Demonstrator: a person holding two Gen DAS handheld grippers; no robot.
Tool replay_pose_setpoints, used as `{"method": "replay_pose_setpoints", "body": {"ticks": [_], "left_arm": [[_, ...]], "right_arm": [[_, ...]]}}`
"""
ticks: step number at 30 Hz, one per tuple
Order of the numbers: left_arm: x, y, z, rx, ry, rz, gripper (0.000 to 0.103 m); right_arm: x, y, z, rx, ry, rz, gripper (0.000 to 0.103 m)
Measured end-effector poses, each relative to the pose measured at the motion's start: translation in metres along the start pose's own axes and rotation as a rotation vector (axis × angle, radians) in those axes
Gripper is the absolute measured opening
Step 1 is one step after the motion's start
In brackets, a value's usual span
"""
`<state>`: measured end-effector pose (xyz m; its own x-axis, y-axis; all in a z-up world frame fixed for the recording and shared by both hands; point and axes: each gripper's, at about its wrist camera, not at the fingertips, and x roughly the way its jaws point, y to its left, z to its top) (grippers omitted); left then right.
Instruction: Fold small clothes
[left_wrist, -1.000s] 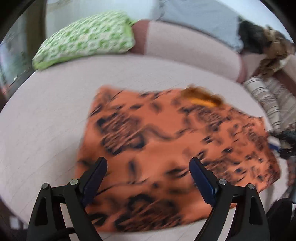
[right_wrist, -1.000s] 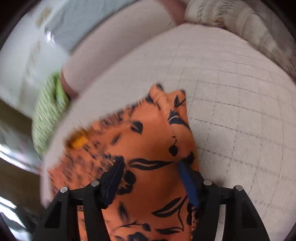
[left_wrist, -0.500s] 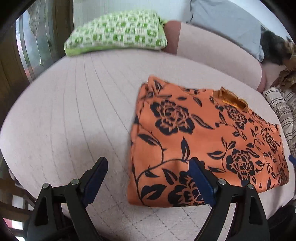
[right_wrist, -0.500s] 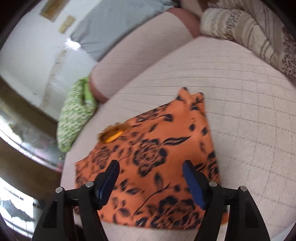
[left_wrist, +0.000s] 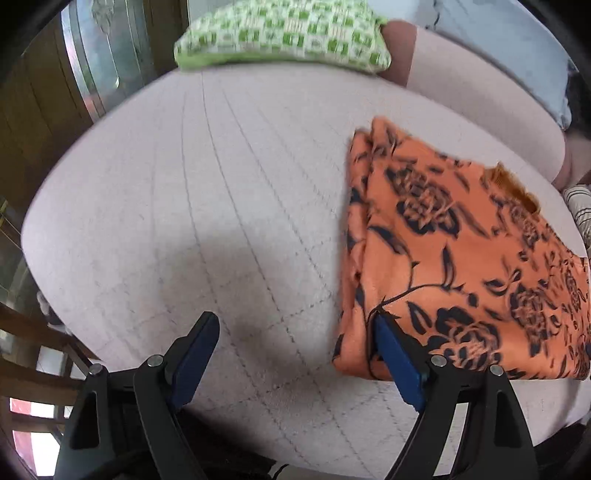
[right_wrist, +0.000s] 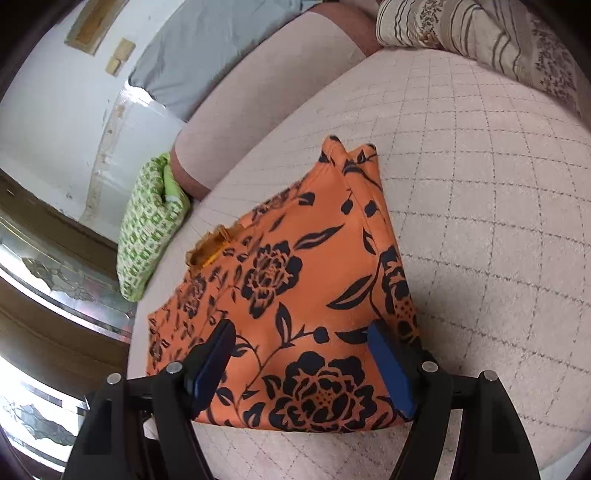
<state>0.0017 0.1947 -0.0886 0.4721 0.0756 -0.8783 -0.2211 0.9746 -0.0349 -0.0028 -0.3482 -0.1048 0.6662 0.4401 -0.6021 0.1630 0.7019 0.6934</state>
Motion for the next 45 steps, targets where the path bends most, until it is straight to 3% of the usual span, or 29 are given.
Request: {"method": "replay_pose_setpoints", "body": {"ticks": [5, 9, 11, 16, 18, 26, 31, 33, 40, 45], "left_arm": [[-0.032, -0.012, 0.004, 0.049, -0.104, 0.016, 0.086], [-0.048, -0.033, 0.013, 0.113, -0.210, -0.006, 0.086], [-0.046, -0.049, 0.014, 0.152, -0.224, -0.033, 0.086], [-0.041, -0.086, 0.009, 0.211, -0.221, -0.080, 0.086], [-0.033, -0.103, 0.009, 0.232, -0.202, -0.096, 0.086], [-0.026, -0.152, 0.006, 0.288, -0.189, -0.159, 0.086], [0.000, -0.176, 0.003, 0.358, -0.138, -0.136, 0.086], [0.015, -0.183, -0.001, 0.394, -0.097, -0.109, 0.086], [0.003, -0.182, 0.005, 0.358, -0.133, -0.137, 0.086], [0.014, -0.183, 0.008, 0.359, -0.099, -0.122, 0.086]], "right_arm": [[-0.028, -0.015, -0.001, 0.022, -0.048, 0.049, 0.077], [-0.047, -0.018, -0.008, 0.051, -0.076, 0.101, 0.077], [-0.058, -0.019, -0.017, 0.084, -0.070, 0.140, 0.077], [-0.066, -0.022, -0.043, 0.194, 0.000, 0.156, 0.077], [-0.046, -0.033, -0.061, 0.307, 0.093, 0.132, 0.077], [-0.034, -0.029, -0.050, 0.373, 0.032, 0.073, 0.077], [-0.024, -0.043, -0.046, 0.520, -0.039, 0.084, 0.077], [-0.025, -0.043, -0.047, 0.522, -0.049, 0.085, 0.077], [-0.027, -0.029, -0.038, 0.440, -0.072, 0.034, 0.077], [-0.023, -0.029, -0.037, 0.430, -0.062, 0.017, 0.077]]}}
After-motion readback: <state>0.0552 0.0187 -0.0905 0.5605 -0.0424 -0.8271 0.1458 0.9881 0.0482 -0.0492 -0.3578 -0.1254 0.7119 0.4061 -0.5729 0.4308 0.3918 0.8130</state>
